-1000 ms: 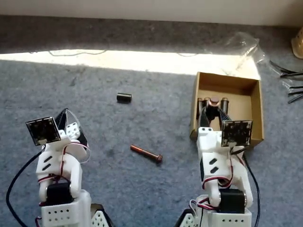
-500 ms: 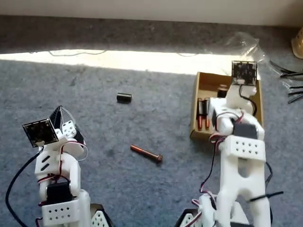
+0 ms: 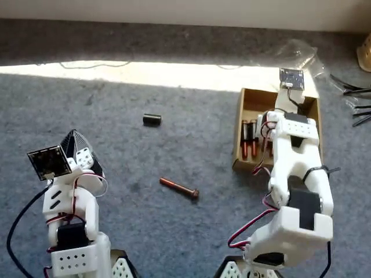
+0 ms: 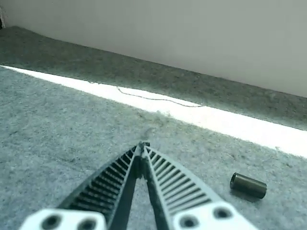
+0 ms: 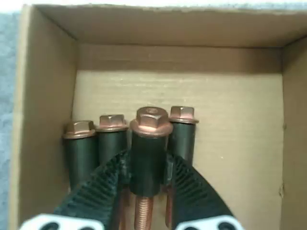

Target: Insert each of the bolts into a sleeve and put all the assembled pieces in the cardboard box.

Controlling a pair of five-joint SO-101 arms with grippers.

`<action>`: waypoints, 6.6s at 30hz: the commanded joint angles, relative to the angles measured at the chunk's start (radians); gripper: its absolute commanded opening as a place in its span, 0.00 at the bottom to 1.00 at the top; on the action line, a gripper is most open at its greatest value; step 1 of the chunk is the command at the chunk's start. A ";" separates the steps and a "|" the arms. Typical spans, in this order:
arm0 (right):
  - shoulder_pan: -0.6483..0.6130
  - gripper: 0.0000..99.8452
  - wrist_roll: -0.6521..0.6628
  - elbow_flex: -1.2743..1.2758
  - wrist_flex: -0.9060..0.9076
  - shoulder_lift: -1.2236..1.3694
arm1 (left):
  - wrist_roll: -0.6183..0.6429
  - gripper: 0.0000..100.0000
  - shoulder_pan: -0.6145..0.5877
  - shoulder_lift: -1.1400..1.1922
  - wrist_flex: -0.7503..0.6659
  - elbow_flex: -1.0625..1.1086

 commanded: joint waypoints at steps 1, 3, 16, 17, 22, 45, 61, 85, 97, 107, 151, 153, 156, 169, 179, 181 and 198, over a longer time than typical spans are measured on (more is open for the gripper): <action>0.019 0.01 0.011 -0.116 0.001 0.031 | 0.005 0.01 -0.005 -0.004 -0.023 0.022; 0.019 0.01 0.011 -0.137 0.002 0.053 | 0.005 0.01 -0.004 -0.002 -0.023 0.022; 0.002 0.16 0.011 -0.151 0.004 0.048 | 0.005 0.01 -0.004 0.002 -0.023 0.022; 0.001 0.16 0.011 -0.157 0.010 0.035 | 0.005 0.01 -0.004 0.002 -0.023 0.022; -0.044 0.16 0.011 -0.173 0.116 -0.085 | 0.005 0.01 -0.004 0.002 -0.023 0.022; -0.627 0.16 0.229 -0.311 0.400 -0.317 | 0.005 0.01 -0.010 0.001 -0.023 0.022; -0.763 0.16 0.552 -0.802 0.458 0.259 | 0.003 0.01 -0.101 -0.005 -0.006 0.021; -0.812 0.16 0.758 -1.214 0.516 0.688 | 0.005 0.01 -0.205 -0.005 -0.006 0.018; -0.783 0.16 0.755 -1.207 0.518 0.708 | 0.005 0.01 -0.203 -0.005 -0.005 0.019; -0.759 0.16 0.752 -1.205 0.519 0.708 | 0.005 0.01 -0.202 -0.005 -0.005 0.022; -0.769 0.01 0.750 -1.216 0.705 0.814 | 0.006 0.01 -0.199 -0.005 -0.003 0.022; -0.766 0.01 0.750 -1.216 0.773 0.789 | 0.006 0.01 -0.199 -0.005 -0.003 0.022; -0.769 0.01 0.750 -1.216 0.877 0.766 | 0.006 0.01 -0.180 -0.005 -0.003 0.022; -0.796 0.01 0.758 -1.214 0.978 0.765 | 0.005 0.01 -0.174 -0.004 -0.002 0.022; -0.829 0.01 0.667 -1.216 0.800 0.760 | 0.005 0.01 -0.174 -0.004 -0.002 0.022; -0.820 0.01 0.586 -1.216 0.733 0.759 | 0.005 0.01 -0.174 -0.004 -0.002 0.022; -0.802 0.01 0.551 -1.216 0.762 0.765 | 0.005 0.01 -0.173 -0.002 -0.002 0.022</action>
